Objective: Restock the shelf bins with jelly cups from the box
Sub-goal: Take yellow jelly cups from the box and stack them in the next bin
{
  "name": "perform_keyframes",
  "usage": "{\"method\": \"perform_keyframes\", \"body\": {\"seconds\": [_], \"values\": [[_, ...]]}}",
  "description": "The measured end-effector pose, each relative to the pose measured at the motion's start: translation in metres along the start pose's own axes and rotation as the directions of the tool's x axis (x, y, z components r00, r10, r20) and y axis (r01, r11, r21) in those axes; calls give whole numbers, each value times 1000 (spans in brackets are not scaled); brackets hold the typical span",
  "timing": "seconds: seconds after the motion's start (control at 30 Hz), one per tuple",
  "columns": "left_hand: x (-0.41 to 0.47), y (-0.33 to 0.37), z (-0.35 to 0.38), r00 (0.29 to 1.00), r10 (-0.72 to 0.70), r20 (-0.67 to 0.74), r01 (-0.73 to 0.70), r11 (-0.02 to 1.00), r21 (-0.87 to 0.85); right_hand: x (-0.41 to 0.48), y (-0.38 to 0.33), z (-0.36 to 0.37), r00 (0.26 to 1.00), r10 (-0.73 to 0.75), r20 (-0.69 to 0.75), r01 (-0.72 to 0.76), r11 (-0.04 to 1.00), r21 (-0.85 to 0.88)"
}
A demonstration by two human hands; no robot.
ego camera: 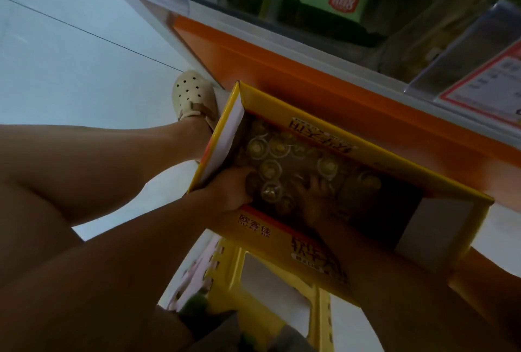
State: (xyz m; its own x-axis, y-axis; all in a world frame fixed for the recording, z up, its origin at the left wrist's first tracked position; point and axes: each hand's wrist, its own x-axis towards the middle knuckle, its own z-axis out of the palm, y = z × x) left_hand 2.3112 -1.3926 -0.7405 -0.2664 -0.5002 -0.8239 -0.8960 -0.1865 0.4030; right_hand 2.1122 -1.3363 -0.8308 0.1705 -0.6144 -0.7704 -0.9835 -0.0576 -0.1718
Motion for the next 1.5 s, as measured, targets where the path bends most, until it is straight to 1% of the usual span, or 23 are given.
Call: {"method": "perform_keyframes", "body": {"seconds": [0.07,0.13,0.27,0.3,0.37,0.43,0.5,0.53,0.57,0.6,0.63,0.7,0.77,0.83,0.9,0.97,1.03,1.1,1.17,1.23,1.3,1.4,1.5], "values": [[-1,-2,1,1000,7,-29,-7,1000,-4,3,-4,-3,999,32,-43,-31,999,17],[-1,-2,1,998,13,-57,-14,1000,-19,5,-4,-5,998,55,-38,-54,998,24],[4,-6,4,997,40,-69,-40,999,7,3,7,-7,995,92,-28,-88,987,136],[6,-7,5,997,43,-70,-43,999,4,1,9,-9,996,80,-26,-74,981,181],[10,-7,6,996,50,-69,-51,998,-25,-1,11,-11,996,85,-25,-71,934,349],[15,-6,6,997,49,-60,-51,998,-42,1,16,-10,993,89,-81,-38,870,491],[24,-5,9,994,82,-71,-87,994,-71,2,22,-10,986,142,-88,-44,731,681],[30,-5,11,992,101,-80,-107,991,-75,0,24,-14,981,185,-58,-67,604,794],[36,-6,13,991,104,-82,-107,993,-41,-5,25,-22,974,228,-10,-92,432,897],[44,-8,17,991,98,-91,-97,995,15,-9,28,-29,967,254,21,-90,264,960],[52,-10,21,991,89,-96,-82,994,75,-16,31,-36,964,261,59,-95,129,987],[64,-13,28,993,96,-74,-83,984,155,-31,38,-47,964,205,168,-163,-37,986],[73,-14,37,989,144,-41,-132,966,221,-44,46,-49,952,115,283,-256,-207,944],[80,-17,45,987,157,44,-162,920,357,-52,52,-42,933,49,358,-317,-362,877],[85,-21,52,980,177,93,-200,854,481,-59,55,-36,923,9,385,-338,-456,823],[90,-23,56,973,210,95,-227,799,557,-64,56,-30,922,-31,385,-342,-529,777],[93,-19,55,969,228,93,-238,773,588,-68,57,-28,931,-73,358,-334,-570,751],[94,-13,53,955,278,101,-280,737,616,-69,58,-30,937,-108,333,-332,-577,746],[93,-8,52,955,278,98,-285,780,557,-69,59,-34,935,-137,327,-341,-602,722],[91,-5,50,953,280,118,-298,789,538,-68,61,-39,931,-144,336,-348,-631,693],[88,-1,45,949,286,134,-313,794,521,-66,61,-43,925,-105,366,-351,-605,714],[81,10,35,954,290,77,-300,917,264,-65,61,-47,914,-15,405,-356,-505,786],[64,27,19,984,157,78,-155,987,-33,-70,58,-50,906,60,419,-351,-447,823]]}}
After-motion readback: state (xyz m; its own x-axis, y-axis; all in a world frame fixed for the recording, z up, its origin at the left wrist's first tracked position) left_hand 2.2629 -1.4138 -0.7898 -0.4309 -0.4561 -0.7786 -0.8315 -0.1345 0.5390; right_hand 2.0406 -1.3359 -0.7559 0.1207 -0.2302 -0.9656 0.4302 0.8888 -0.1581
